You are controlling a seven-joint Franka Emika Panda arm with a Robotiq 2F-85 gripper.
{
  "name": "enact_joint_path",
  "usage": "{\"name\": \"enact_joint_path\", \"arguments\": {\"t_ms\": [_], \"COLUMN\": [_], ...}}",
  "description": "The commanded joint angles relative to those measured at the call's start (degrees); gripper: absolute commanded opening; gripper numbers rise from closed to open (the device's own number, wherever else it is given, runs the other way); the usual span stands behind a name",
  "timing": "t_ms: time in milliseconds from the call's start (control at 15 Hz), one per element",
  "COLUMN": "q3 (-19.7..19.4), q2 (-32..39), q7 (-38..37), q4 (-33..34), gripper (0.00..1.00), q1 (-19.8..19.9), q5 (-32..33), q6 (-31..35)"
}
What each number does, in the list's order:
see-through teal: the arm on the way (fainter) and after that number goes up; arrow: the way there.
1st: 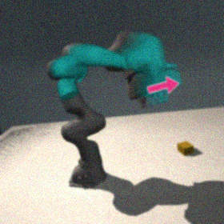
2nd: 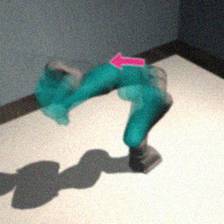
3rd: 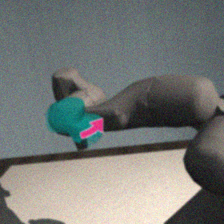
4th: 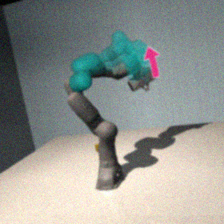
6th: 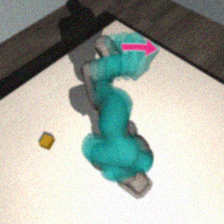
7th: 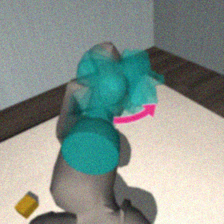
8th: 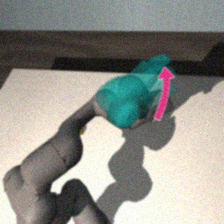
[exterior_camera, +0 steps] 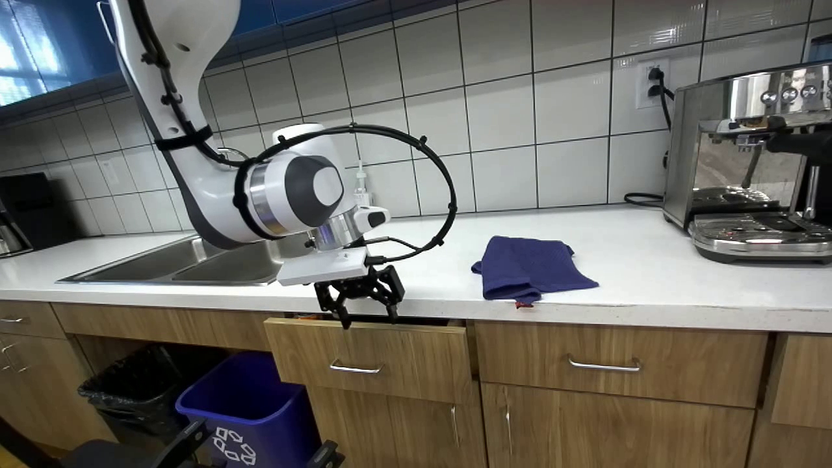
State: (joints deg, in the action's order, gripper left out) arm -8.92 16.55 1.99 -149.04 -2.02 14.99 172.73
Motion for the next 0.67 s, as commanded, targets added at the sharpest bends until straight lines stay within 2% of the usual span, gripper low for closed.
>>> {"name": "enact_joint_path", "arguments": {"t_ms": [0,600], "q3": [-2.1,-4.9], "q2": [-4.9,-10.0], "q7": [-0.4,-2.5], "q4": [-4.8,-7.5], "gripper": [1.00,1.00], "q1": [-1.8,-4.8], "q5": [1.2,1.0], "q6": [2.8,4.5]}}
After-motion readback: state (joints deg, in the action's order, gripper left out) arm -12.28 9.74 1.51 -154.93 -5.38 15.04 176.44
